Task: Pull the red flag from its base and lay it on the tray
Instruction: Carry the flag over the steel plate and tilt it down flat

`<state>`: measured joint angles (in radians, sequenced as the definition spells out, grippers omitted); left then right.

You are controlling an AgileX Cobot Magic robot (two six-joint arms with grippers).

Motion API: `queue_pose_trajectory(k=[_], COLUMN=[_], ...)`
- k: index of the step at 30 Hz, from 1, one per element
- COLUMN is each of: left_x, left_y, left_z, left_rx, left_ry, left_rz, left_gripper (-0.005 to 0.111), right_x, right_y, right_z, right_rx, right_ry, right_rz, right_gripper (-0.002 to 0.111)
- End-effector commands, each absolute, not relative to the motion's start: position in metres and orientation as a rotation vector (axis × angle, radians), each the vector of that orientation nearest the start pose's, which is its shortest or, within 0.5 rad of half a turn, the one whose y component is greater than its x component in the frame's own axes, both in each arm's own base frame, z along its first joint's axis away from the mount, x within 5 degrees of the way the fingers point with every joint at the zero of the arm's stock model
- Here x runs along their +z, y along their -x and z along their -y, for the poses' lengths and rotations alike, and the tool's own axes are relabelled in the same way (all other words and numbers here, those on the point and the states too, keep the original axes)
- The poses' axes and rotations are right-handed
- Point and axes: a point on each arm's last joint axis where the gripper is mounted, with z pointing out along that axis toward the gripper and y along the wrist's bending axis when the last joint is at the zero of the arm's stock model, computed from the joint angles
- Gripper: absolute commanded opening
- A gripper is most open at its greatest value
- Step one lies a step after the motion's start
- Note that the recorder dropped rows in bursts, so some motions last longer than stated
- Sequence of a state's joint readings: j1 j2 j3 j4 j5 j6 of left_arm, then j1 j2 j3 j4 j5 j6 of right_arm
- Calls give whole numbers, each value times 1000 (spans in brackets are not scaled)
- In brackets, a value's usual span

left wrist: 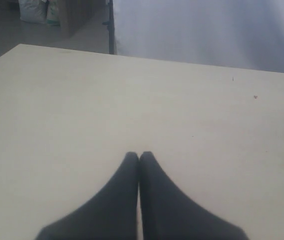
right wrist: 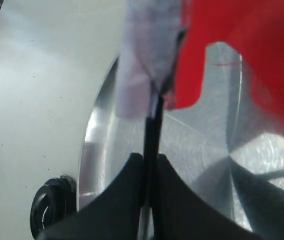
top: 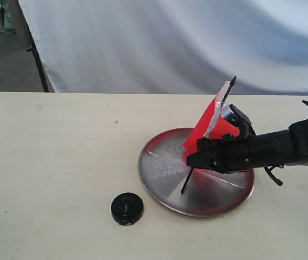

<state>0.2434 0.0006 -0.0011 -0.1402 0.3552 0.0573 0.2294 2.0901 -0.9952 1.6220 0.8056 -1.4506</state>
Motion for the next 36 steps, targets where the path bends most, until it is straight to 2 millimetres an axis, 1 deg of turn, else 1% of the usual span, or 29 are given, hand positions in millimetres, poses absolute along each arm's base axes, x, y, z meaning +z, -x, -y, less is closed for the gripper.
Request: queue_pose_trajectory(k=[1,6,10,15,16,18,19,21,22,23,24,27,29,34,36], left_x=[181,181,181,181,181,181,181,181,181,181,181,181,181,181,181], left_y=[-53,-53,-53,-53,-53,-53,-53,-53,-53,-53,-53,-53,-53,-53,-53], left_z=[-9,-9,-9,-9,-9,-9,-9,-9,-9,-9,-9,-9,-9,-9,-9], left_rx=[78,78,78,78,78,78,78,78,78,78,78,78,78,78,78], left_ry=[257,257,257,257,257,257,257,257,257,257,257,257,257,257,257], left_rz=[-1818,-1818,-1818,-1818,-1818,-1818,-1818,-1818,-1818,-1818,-1818,-1818,-1818,-1818,-1818], left_gripper=[0,0,0,0,0,0,0,0,0,0,0,0,0,0,0], right_x=[85,72,63,61,61,61,61,60,60,60,60,60,61,68,70], right_y=[-335,-334,-333,-333,-333,-332,-332,-332,-332,-332,-332,-332,-331,-326,-325], right_z=[-144,-143,-142,-142,-142,-142,-142,-142,-142,-142,-142,-142,-142,-148,-149], right_rx=[1221,1225,1217,1208,1207,1202,1199,1197,1197,1197,1198,1198,1211,1363,1404], right_ry=[344,241,227,246,251,271,282,292,292,292,287,287,291,328,315], right_rz=[-2514,-2586,-2611,-2610,-2608,-2608,-2610,-2613,-2613,-2613,-2615,-2615,-2612,-2569,-2567], right_gripper=[0,0,0,1,6,21,43,65,74,78,78,72,72,72,72])
